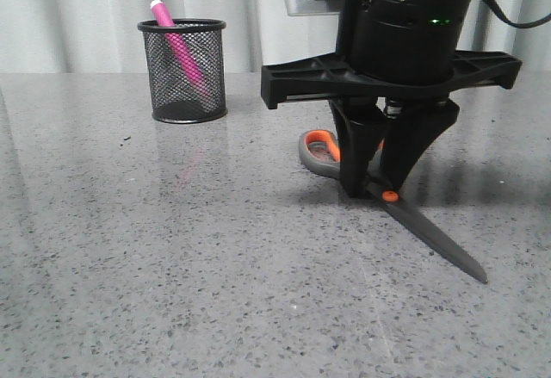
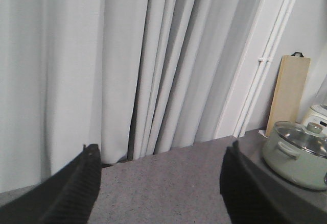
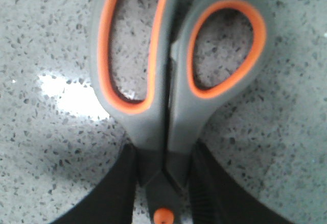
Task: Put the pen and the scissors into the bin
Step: 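Grasp the scissors and lift them above the mesh cup, then lower the scissors blades-first into the cup and release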
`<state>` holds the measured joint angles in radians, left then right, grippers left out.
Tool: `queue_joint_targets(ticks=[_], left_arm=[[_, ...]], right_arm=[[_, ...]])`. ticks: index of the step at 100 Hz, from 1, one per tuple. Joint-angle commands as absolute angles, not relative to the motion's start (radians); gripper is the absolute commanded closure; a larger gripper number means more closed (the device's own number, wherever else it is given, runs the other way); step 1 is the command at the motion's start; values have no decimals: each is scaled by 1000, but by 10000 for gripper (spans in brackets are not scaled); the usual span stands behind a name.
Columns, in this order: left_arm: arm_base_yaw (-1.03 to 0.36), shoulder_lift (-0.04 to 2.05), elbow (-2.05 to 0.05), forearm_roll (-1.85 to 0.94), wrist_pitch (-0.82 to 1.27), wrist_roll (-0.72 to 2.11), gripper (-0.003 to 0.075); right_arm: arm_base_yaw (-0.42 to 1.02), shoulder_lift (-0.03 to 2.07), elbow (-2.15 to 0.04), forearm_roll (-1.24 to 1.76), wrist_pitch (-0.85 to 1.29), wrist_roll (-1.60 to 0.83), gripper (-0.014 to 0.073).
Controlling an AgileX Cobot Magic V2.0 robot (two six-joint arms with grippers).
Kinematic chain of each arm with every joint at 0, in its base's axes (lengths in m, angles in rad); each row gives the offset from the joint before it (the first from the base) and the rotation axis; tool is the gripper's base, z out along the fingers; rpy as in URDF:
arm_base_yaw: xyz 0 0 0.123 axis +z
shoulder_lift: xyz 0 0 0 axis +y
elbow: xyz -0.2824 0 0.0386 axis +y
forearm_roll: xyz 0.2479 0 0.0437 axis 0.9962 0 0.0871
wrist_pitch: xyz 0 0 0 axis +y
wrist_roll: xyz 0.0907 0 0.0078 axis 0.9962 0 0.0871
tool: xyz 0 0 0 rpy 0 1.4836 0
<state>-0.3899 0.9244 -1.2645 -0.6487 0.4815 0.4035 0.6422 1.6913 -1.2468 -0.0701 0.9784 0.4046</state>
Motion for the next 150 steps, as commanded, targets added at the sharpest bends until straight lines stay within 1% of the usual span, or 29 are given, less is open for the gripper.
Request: queue_joint_targets(ticks=[1, 10, 19, 32, 43, 61, 73, 82, 93, 111, 143, 150], left_arm=[[-397, 913, -1290, -677, 441, 403, 272], [-397, 913, -1290, -680, 447, 403, 272], [-397, 904, -1290, -703, 443, 403, 272], [-397, 894, -1290, -724, 433, 403, 272], [-397, 881, -1290, -724, 433, 403, 276], [-397, 837, -1290, -711, 442, 403, 342], [-397, 804, -1290, -692, 460, 403, 367], [-397, 782, -1290, -673, 462, 403, 372], [-397, 759, -1290, -647, 465, 403, 372], [-397, 741, -1288, -599, 496, 403, 372], [-397, 736, -1288, -571, 541, 403, 372], [-397, 733, -1288, -572, 541, 403, 372]], right_arm=[[645, 1669, -1252, -116, 926, 395, 664], [645, 1585, -1301, -128, 867, 395, 663], [645, 1507, -1398, -136, 785, 378, 663], [645, 1492, -1551, -136, 641, 317, 664], [645, 1536, -1638, -136, 397, 255, 664], [640, 1642, -1660, -142, -25, 219, 670], [618, 1722, -1660, -146, -204, 219, 670], [596, 1783, -1660, -146, -286, 219, 670], [581, 1854, -1660, -146, -304, 219, 670], [594, 1936, -1660, -144, -304, 221, 670], [613, 1974, -1649, -144, -210, 223, 668], [611, 1974, -1650, -144, -181, 223, 638]])
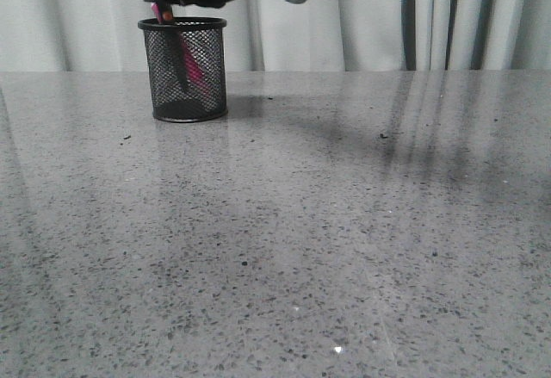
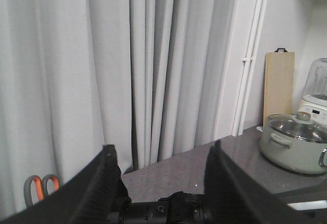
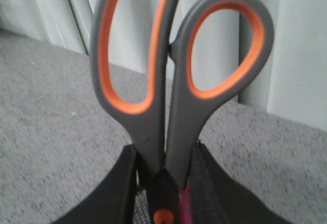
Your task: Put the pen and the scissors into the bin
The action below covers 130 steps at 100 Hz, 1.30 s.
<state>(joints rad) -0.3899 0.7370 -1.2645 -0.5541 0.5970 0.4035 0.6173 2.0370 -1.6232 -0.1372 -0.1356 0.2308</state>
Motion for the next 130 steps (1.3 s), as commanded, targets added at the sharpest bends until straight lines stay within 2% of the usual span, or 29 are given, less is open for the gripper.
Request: queue_joint_targets(ticks=[1, 28, 38, 50, 58, 61, 65, 75, 80, 87, 99, 130], left_arm=[[-397, 732, -1288, -572, 541, 403, 372], [-397, 732, -1288, -572, 549, 403, 372], [-397, 732, -1288, -572, 555, 403, 372], [-397, 729, -1288, -562, 559, 403, 372], [-397, 721, -1288, -526, 559, 403, 391], [-397, 714, -1288, -505, 561, 403, 421], [-397, 705, -1284, -477, 561, 388, 468], [-397, 656, -1252, -345, 561, 321, 664], [-397, 622, -1222, -275, 561, 279, 739], [-397, 563, -1163, -183, 563, 214, 739], [-397, 436, -1023, -96, 571, 172, 739], [-397, 80, -633, -88, 571, 170, 739]], right_arm=[[609, 1974, -1650, -144, -182, 223, 629], [605, 1974, -1650, -136, -131, 230, 511], [605, 1974, -1650, -124, -108, 232, 388], [605, 1961, -1650, -89, -106, 232, 183], [605, 1929, -1650, -82, -88, 232, 110], [605, 1905, -1650, -82, -77, 232, 103], [605, 1876, -1650, -82, -64, 232, 109], [605, 1759, -1650, -82, 10, 232, 111], [605, 1696, -1650, -94, 63, 231, 143], [614, 1604, -1646, -135, 169, 222, 274], [655, 1425, -1530, -222, 283, 164, 669], [758, 833, -873, -229, 319, 159, 662]])
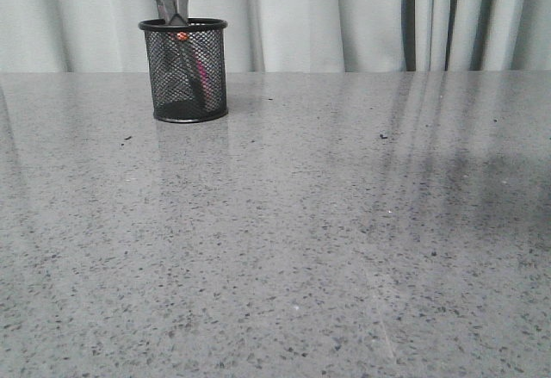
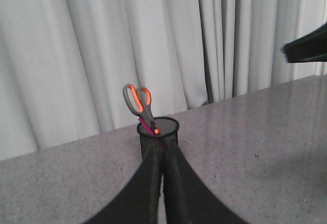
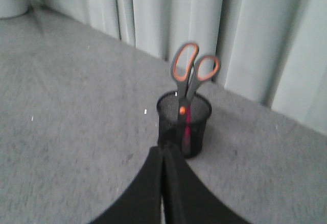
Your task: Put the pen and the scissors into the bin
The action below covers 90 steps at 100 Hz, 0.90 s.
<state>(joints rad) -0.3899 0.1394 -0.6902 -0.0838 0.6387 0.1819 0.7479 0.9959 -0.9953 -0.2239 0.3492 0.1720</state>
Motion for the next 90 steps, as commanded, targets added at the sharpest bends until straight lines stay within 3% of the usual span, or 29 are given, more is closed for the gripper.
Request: queue_joint_targets(ticks=[1, 18, 34, 90], left_arm=[[-397, 69, -620, -88, 571, 170, 739], [-397, -13, -519, -99, 569, 170, 739], [-397, -23, -511, -165, 565, 170, 739], [-397, -23, -511, -165, 560, 170, 739]], right_arm=[[760, 805, -860, -227, 326, 159, 662], [760, 464, -617, -241, 365, 159, 662], [758, 234, -518, -261, 482, 159, 662], [758, 177, -476, -277, 451, 159, 662]])
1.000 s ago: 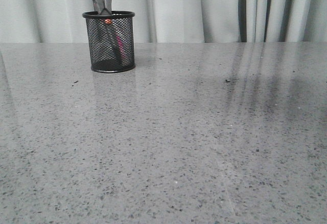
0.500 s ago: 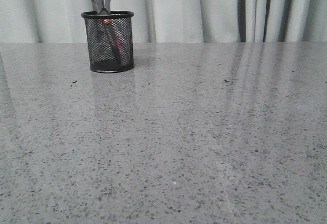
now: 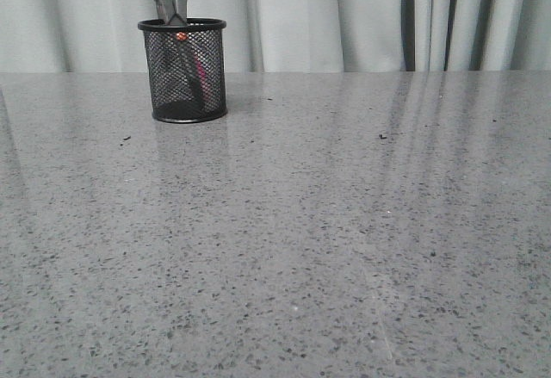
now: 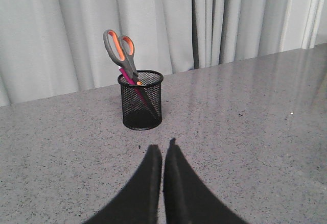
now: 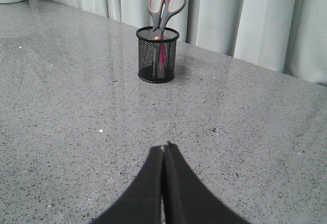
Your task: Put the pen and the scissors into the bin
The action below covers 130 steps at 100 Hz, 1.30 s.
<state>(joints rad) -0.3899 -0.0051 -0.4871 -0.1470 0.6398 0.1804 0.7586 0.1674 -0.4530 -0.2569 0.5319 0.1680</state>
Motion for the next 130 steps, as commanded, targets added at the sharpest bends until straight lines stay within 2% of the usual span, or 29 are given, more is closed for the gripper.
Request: queue_joint_targets(ticks=[1, 25, 40, 51, 61, 81, 96, 130], left_arm=[[-397, -23, -511, -165, 560, 170, 739], [-397, -23, -485, -157, 539, 177, 739], [-361, -35, -352, -10, 342, 204, 739], [-294, -35, -191, -15, 135, 199, 739], [-235, -35, -80, -65, 57, 167, 739], [-166, -35, 43, -78, 82, 141, 739], [-142, -35, 46, -75, 289, 141, 739], [-127, -35, 46, -74, 284, 141, 739]], right_arm=[[758, 177, -476, -277, 451, 159, 662], [758, 177, -476, -277, 451, 159, 662], [758, 177, -476, -277, 451, 159, 662], [758, 177, -476, -277, 451, 159, 662], [758, 177, -476, -277, 451, 159, 662], [758, 177, -476, -277, 451, 159, 662], [758, 177, -476, -277, 451, 159, 662], [758, 177, -476, -277, 451, 159, 662]])
